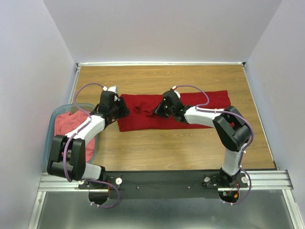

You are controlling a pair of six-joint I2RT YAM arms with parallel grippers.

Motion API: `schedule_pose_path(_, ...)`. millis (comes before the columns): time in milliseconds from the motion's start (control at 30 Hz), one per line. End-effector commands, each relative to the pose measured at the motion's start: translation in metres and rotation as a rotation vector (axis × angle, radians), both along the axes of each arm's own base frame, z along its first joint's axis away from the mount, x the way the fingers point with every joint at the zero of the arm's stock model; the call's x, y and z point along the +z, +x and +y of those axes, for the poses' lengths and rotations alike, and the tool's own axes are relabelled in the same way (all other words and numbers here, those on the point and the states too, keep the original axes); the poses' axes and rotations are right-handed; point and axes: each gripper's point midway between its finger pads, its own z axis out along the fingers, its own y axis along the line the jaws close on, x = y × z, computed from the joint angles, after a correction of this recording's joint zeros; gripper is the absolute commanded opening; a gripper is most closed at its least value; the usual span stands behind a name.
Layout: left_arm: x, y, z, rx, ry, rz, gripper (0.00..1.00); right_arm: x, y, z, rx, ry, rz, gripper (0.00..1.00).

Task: Fold and stack the t-shirts
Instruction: Fold the tshirt

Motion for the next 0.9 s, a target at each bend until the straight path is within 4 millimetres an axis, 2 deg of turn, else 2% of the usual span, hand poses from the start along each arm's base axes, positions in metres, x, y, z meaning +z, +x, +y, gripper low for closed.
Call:
schedule_pose_path(0,0.009,0.010,-0.012,-0.014,-0.033,-0.006,0.56,0.025,0.019,-0.008,-0.012,-0.025,-0.073,0.04)
schedule_pose_path(233,0.003,0.021,-0.031,-0.028,-0.029,0.025,0.61,0.021,0.038,-0.023,-0.020,-0.025,-0.065,0.04)
schedule_pose_path(400,0.005,0.032,-0.042,-0.022,-0.007,0.017,0.61,0.018,0.047,-0.021,0.050,-0.001,-0.052,0.04)
schedule_pose_path(567,-0.009,0.033,-0.051,-0.039,0.024,0.066,0.61,0.012,0.054,-0.024,0.071,-0.010,-0.052,0.04)
schedule_pose_path(700,-0.012,0.033,-0.057,-0.010,0.000,0.077,0.58,0.010,0.056,-0.022,0.092,-0.009,-0.050,0.04)
schedule_pose_path(867,-0.023,0.033,-0.060,0.035,-0.024,0.110,0.48,0.002,0.053,-0.023,0.111,-0.019,-0.041,0.04)
